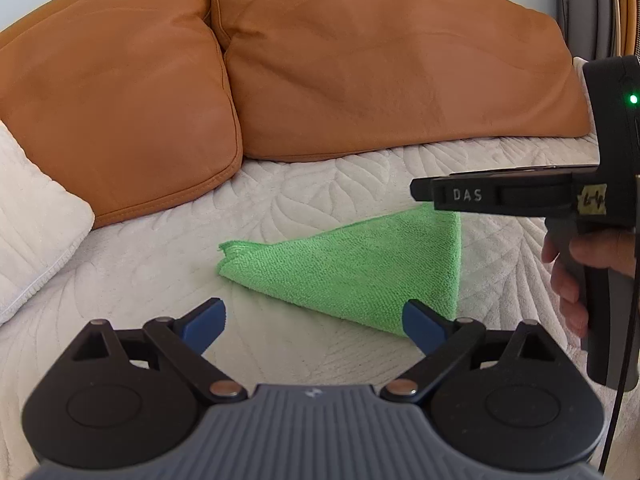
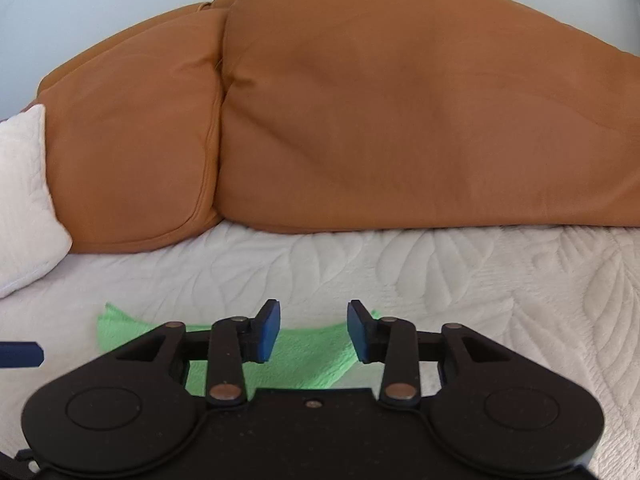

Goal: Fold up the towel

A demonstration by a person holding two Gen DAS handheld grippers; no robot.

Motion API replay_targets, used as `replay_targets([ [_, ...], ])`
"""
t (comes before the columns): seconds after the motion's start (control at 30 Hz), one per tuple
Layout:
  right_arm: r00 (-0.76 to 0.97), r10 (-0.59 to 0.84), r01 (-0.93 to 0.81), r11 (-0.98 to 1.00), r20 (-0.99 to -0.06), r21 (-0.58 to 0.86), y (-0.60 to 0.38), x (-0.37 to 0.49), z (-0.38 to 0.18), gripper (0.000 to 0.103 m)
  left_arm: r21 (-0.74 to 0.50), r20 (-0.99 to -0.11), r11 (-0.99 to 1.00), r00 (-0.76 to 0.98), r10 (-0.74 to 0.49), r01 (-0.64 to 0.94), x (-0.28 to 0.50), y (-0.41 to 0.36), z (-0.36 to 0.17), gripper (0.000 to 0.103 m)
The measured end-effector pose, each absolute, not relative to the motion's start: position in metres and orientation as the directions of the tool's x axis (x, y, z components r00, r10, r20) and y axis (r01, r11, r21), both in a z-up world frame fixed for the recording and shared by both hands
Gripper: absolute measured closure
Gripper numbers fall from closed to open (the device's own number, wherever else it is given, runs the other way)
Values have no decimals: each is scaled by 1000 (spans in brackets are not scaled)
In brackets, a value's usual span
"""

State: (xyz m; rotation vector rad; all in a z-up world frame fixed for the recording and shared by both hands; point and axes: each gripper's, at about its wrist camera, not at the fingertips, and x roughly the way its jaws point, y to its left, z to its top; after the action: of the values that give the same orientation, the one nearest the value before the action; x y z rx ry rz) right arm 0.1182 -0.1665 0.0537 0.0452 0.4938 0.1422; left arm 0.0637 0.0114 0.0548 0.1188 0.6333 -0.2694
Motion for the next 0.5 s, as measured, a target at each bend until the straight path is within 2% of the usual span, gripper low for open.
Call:
replay_targets([
  [0.3,875,126,-67,988,-468,140,-191,113,59,56,31,-579,974,799,-164,223,65,35,67,6],
  [0.37,858,186,-122,979,-479,161,-185,102,64,56,3,-574,981,803,-158,195,65,45,70,6],
  [0.43,828,243,-219,970,-506,106,-166,80,62,57,-26,-570,985,806,-156,173,66,52,73,6],
  [0.5,828,220,-256,967,-516,1,-147,67,53,56,-45,-570,983,804,-171,177,65,54,74,6],
])
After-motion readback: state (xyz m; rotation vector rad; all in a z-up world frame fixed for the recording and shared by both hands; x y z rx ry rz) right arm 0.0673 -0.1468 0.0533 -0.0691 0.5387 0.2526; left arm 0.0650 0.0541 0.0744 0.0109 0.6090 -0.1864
